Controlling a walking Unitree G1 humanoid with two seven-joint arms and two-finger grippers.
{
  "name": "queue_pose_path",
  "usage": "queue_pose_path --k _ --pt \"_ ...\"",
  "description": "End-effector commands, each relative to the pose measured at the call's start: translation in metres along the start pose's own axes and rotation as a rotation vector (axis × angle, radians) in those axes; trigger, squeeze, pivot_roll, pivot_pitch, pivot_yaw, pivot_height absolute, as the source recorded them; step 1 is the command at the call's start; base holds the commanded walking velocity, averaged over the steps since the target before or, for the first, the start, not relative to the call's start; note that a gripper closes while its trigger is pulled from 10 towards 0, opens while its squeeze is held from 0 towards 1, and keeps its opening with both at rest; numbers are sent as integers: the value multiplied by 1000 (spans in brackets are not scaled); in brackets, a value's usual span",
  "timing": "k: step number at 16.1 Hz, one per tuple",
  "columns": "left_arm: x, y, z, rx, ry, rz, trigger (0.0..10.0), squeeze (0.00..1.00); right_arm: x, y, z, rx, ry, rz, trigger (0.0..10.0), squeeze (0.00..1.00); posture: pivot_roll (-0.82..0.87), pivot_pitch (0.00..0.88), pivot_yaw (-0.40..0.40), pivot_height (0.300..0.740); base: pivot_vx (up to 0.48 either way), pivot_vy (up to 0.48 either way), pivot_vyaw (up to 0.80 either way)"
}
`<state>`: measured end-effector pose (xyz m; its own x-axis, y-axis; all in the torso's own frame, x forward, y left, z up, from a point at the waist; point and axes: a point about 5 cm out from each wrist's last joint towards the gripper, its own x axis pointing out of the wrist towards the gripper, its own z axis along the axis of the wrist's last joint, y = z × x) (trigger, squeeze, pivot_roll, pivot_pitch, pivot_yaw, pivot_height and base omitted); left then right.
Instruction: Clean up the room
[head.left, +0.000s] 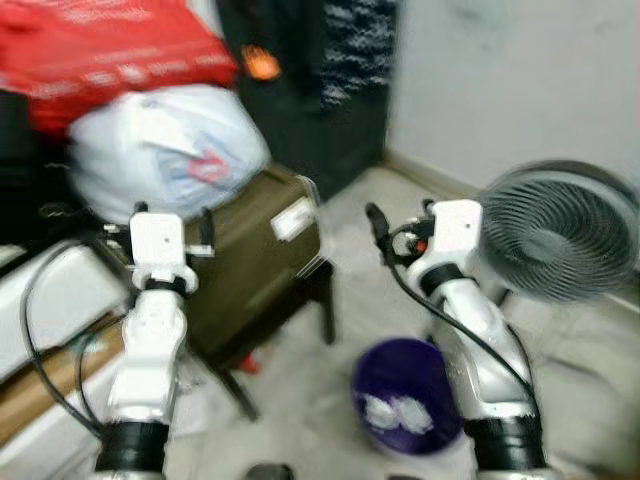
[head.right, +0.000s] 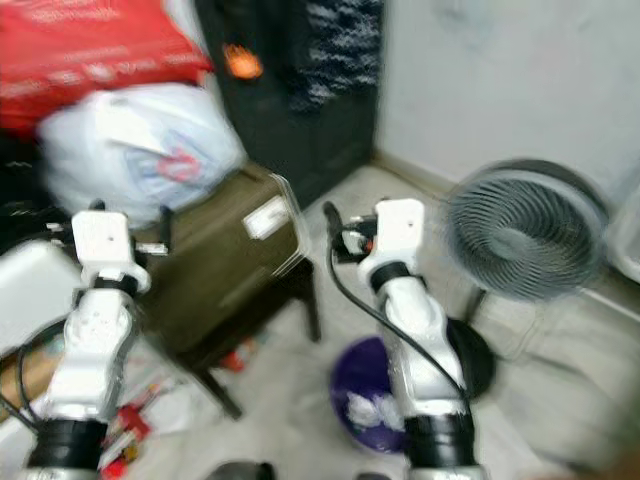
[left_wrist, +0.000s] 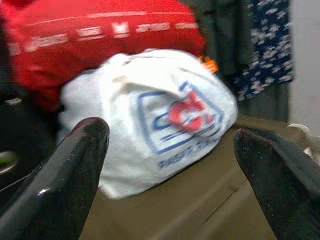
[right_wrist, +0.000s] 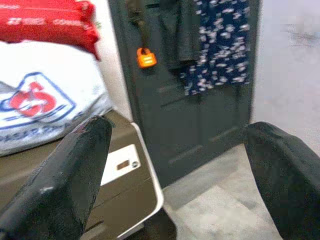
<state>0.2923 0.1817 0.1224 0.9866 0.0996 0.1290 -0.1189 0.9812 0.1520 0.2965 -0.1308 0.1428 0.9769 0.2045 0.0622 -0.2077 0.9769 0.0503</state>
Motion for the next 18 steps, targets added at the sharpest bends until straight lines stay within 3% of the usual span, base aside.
queue_pose_path --k 1,8,18 --pt "1 3 1 4 -4 21 10000 0 2 0 4 1 -13 0 10000 0 -150 0 63 740 0 0 800" --pt "2 4 0 9 -1 49 10000 0 5 0 5 -2 -18 9 10000 0 -154 0 56 740 0 0 800" --pt "-5 20 -20 7 110 112 10000 0 4 -1 2 -11 -7 13 10000 0 -148 0 44 740 0 0 800"
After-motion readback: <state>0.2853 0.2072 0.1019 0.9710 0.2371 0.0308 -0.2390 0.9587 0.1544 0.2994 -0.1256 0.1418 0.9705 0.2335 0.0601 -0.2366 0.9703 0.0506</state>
